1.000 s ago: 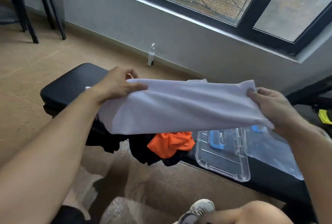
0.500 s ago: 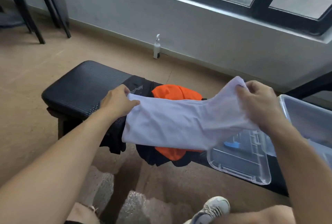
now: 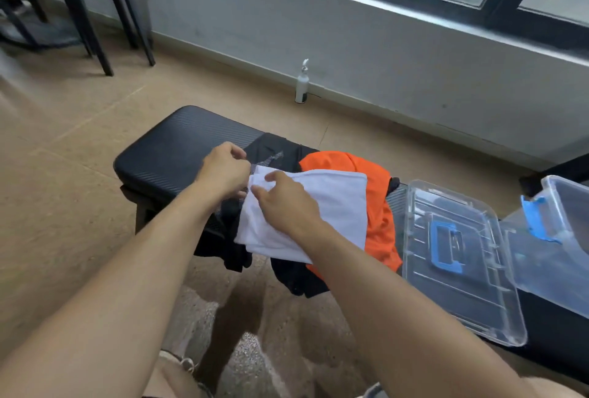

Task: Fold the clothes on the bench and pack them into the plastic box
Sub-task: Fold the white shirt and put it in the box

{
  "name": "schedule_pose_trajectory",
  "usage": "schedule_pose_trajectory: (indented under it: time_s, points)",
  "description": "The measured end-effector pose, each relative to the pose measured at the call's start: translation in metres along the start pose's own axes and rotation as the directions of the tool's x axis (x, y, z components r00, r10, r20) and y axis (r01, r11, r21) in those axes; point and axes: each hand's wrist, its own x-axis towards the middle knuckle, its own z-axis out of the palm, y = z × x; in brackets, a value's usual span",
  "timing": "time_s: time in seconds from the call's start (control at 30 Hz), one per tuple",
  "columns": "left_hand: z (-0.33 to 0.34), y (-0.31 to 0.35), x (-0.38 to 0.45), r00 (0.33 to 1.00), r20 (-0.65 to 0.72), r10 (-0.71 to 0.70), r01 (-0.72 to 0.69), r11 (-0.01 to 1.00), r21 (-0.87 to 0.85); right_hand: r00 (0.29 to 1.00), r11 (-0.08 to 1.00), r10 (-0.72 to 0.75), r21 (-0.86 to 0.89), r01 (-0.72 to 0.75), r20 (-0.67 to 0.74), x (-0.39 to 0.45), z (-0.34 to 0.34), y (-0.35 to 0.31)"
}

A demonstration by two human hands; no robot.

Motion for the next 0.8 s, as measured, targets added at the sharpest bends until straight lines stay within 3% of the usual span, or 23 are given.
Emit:
schedule_pose_trajectory:
  time_s: [0.07,0.13,0.27,0.33,0.43,0.5,0.67,0.8]
  points:
    - [-0.002,-0.002,-0.001,0.999,0.042,0.015,-0.018,0.998,0.068,0.999,0.999,-0.034,-0.009,0.034,-0.024,-0.003,-0.008,0.012]
    - [0.0,-0.005,0.0,0.995,0.09,0.04,-0.052,0.99,0.132,0.987,0.997,-0.072,-0.007,0.071,-0.142,-0.007,-0.029,0.032]
    - [0.013,-0.008,-0.006,0.968,0.238,0.081,-0.159,0.931,0.329,0.953,0.987,0.079,-0.115,-0.117,-0.293,-0.013,-0.081,0.083]
    - [0.02,-0.011,-0.009,0.943,0.323,0.076,-0.205,0.9,0.385,0.954,0.944,0.215,-0.205,-0.258,-0.21,-0.015,-0.097,0.101]
    - [0.029,-0.016,-0.014,0.917,0.391,0.078,-0.269,0.845,0.462,0.94,0.918,0.341,-0.22,-0.331,0.008,-0.02,-0.103,0.11]
    - [0.031,-0.019,-0.015,0.91,0.409,0.063,-0.276,0.828,0.488,0.932,0.93,0.353,-0.136,-0.341,0.077,-0.022,-0.102,0.107]
    - [0.038,-0.021,-0.014,0.935,0.345,0.08,-0.241,0.858,0.454,0.969,0.958,0.243,0.147,-0.246,0.037,-0.024,-0.098,0.1]
    - [0.042,-0.007,-0.021,0.948,0.174,0.265,-0.31,0.893,0.327,0.98,0.802,0.198,0.572,-0.17,0.013,-0.027,-0.105,0.099]
